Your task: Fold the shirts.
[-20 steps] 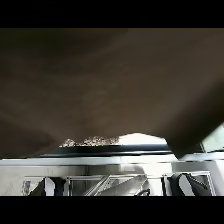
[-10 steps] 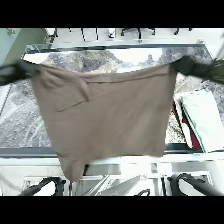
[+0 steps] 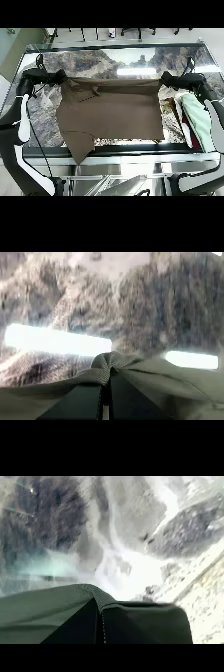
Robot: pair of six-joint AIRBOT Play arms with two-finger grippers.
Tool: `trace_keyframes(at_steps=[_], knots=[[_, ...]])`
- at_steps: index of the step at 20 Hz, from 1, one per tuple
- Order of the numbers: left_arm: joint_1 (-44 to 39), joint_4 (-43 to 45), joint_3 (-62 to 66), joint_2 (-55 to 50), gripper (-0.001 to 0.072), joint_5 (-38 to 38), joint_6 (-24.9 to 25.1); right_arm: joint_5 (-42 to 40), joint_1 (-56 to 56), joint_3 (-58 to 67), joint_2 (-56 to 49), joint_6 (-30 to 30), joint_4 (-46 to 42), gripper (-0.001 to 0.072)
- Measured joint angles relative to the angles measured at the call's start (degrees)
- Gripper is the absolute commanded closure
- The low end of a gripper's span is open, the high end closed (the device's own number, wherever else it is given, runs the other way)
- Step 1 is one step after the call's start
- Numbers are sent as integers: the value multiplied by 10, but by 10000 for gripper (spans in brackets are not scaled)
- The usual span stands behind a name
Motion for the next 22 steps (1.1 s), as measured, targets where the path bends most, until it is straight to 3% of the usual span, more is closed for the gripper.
trace_keyframes(at_steps=[5, 13, 22], knots=[[-5, 19, 48, -5, 693, 47, -29, -45, -28, 34, -24, 0, -8, 688], [1, 159, -92, 94, 693, 156, -89, -176, -35, 9, -29, -2, -100, 688], [-16, 211, -210, 119, 693, 179, -107, -187, -31, -36, -29, 0, -130, 688]])
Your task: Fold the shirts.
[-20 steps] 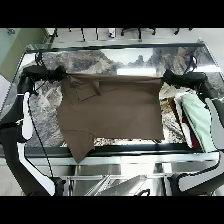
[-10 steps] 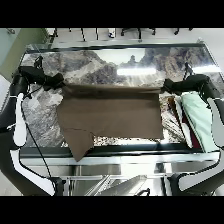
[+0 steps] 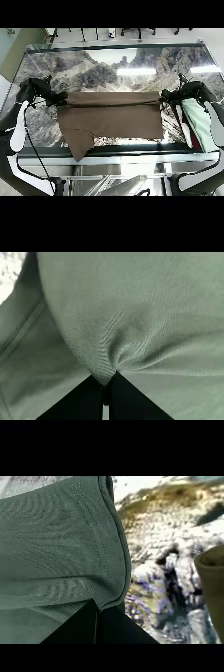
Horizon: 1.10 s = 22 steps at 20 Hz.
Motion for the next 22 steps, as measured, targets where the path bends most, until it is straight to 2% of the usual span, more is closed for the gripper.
trace_keyframes(at_steps=[4, 5, 6, 7, 8, 13, 15, 18, 22], knots=[[-2, 4, -9, 1, 692, 1, -6, 5, 0, -3, 0, -1, 2, 668], [-3, 4, -10, 1, 689, 3, -6, 6, 0, -3, 0, -1, 2, 479], [-3, 4, -11, 1, 476, 7, -7, 6, 0, -3, 0, -1, 2, 213], [-3, 5, -10, 1, 91, 16, -8, 2, 0, -2, 0, -2, 5, 192], [-3, 7, -5, 1, 9, 29, -8, -8, -1, 0, 2, -2, 9, 269], [-5, 7, 37, 10, 9, 144, -19, -90, -20, 5, 45, -16, 12, 307], [-8, 16, 14, 43, 10, 185, -19, -131, -30, -25, 79, -31, 1, 308], [-7, 45, -101, 142, 9, 203, -19, -151, -56, -136, 156, -60, -10, 308], [17, 56, -325, 314, 10, 166, -30, -126, -102, -290, 250, -86, 10, 305]])
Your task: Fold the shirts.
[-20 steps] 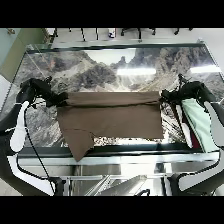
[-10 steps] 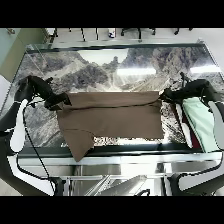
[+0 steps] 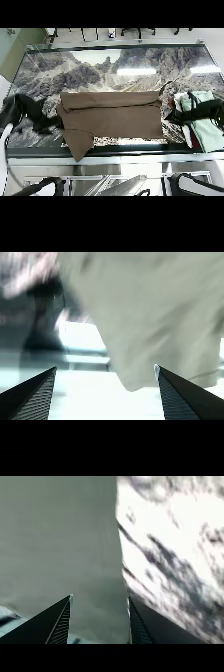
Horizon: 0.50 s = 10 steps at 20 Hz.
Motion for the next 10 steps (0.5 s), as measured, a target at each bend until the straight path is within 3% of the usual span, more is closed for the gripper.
trace_keyframes(at_steps=[5, 10], knots=[[47, -88, -214, 134, 10, -109, -1, 25, -22, -73, 36, -16, 29, 305], [56, -195, -298, 132, 10, -221, 29, 32, -26, -86, 42, -27, 49, 305]])
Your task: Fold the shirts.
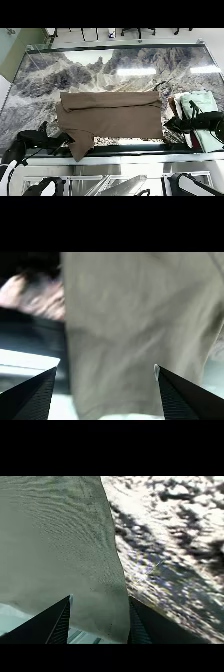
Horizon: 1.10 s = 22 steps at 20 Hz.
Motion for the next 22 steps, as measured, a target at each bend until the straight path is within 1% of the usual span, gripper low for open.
trace_keyframes(at_steps=[2, 3, 4, 5, 6, 7, 8, 9, 11, 17, 19, 22], knots=[[-5, -25, -9, -26, 11, -17, 7, 0, 0, -2, 1, -1, 4, 305], [-7, -38, -11, -40, 111, -25, 9, 0, 0, -2, 1, -2, 6, 305], [-9, -44, -12, -52, 304, -34, 12, 0, 0, -2, 1, -3, 7, 305], [-10, -44, -12, -63, 542, -43, 15, 1, -1, -3, 1, -4, 7, 305], [-11, -44, -8, -72, 689, -57, 18, 0, -1, -3, 1, -4, 8, 305], [-12, -45, -1, -78, 691, -67, 20, 0, -1, -3, 1, -4, 9, 292], [-15, -44, 8, -82, 691, -73, 22, 0, -1, -3, 1, -4, 9, 214], [-18, -43, 21, -85, 692, -84, 24, -1, -1, -3, 1, -1, 9, 186], [-25, -35, 52, -88, 691, -85, 28, -3, -1, -3, 1, 12, 5, 188], [-52, -5, 144, -84, 691, 4, 34, 0, 9, -7, -23, 37, -14, 191], [-56, 4, 160, -70, 691, 14, 34, 2, 23, -8, -48, 37, -8, 235], [-59, 18, 170, -41, 691, 34, 34, 5, 43, -7, -84, 19, 28, 235]])
